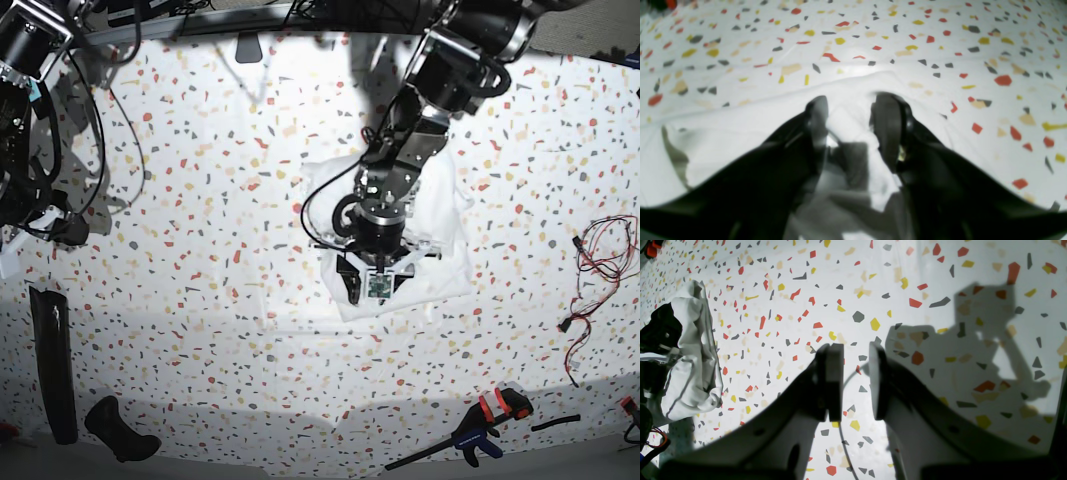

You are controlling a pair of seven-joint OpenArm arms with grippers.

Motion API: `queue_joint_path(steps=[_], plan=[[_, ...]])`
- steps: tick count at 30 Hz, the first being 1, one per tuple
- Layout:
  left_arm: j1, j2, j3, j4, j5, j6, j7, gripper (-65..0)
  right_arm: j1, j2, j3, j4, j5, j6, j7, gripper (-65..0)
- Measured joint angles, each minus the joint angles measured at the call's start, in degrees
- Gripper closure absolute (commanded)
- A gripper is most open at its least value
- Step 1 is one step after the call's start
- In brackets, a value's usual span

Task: Fold the T-shirt properly
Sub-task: 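Press the folded shirt flat with the left gripper, then open it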

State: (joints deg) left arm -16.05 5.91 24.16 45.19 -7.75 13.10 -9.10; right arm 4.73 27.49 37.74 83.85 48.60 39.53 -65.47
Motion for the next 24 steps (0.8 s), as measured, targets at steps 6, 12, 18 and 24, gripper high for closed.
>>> queue_joint_path(steps=[6,12,18,24], plan=[[1.6,-1.2,-0.1,7.1,2.1,0.7,3.7,-21.9,0.0,0.0,0.0,0.0,0.0,0.0,0.0,-13.0],[2.7,-1.5,-0.2,18.6,1.2,1.5,12.0,-21.9,0.0,0.0,0.0,0.0,0.0,0.0,0.0,-13.0],[2.3,-1.5,-0.2,34.1,2.1,1.5,27.7,-21.9,0.0,0.0,0.0,0.0,-0.1,0.0,0.0,-13.0],[2.4,-2.4,-0.2,50.0,16.1,1.4,45.8,-21.9,0.0,0.0,0.0,0.0,1.3,0.0,0.0,-13.0]])
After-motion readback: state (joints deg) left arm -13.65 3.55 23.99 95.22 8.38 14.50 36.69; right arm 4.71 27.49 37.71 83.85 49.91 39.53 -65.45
